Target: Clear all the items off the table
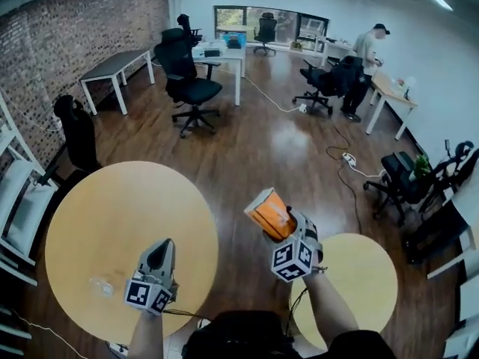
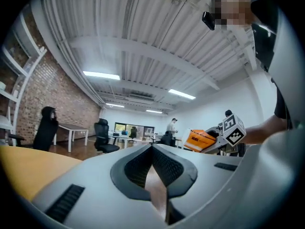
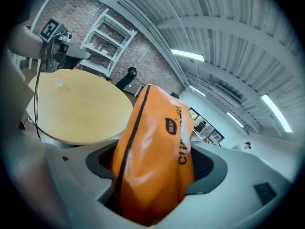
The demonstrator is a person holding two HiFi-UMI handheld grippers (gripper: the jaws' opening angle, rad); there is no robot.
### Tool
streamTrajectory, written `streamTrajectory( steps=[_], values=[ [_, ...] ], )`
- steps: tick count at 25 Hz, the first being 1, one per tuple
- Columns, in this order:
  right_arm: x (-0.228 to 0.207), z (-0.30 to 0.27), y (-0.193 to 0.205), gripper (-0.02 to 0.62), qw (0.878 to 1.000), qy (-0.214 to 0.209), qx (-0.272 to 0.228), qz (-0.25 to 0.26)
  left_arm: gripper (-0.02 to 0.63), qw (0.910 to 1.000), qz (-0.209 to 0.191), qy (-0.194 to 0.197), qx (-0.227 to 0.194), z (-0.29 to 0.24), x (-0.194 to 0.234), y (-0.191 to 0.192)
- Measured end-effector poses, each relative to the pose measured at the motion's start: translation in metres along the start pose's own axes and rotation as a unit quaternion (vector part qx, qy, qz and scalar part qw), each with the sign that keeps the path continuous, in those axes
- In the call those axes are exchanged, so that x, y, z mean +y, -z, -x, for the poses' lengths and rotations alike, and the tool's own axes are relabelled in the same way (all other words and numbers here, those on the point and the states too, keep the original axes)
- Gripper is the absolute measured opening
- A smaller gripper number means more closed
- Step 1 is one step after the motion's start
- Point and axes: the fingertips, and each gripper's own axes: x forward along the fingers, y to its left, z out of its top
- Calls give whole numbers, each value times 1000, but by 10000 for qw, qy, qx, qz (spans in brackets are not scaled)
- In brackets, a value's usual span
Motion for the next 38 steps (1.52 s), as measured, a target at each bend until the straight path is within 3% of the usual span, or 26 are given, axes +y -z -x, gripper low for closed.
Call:
streamTrajectory(
  steps=[7, 15, 25, 34, 38],
  values=[
    [104, -43, -100, 407, 9945, -760, -500, 527, 2, 9951, -106, -973, -144, 100, 82, -19],
    [220, -67, -185, 408, 9783, -1565, -852, 1059, 2, 9799, -236, -1978, -132, 211, 147, -30],
    [326, -122, -197, 408, 9510, -2548, -478, 1686, 2, 9473, 18, -3203, 82, 300, 175, -16],
    [365, -186, -190, 410, 9434, -2777, -91, 1813, 2, 9334, 399, -3536, 458, 294, 200, 27],
    [374, -204, -172, 413, 9384, -2880, 116, 1905, 2, 9317, 557, -3541, 586, 280, 200, 44]
  ],
)
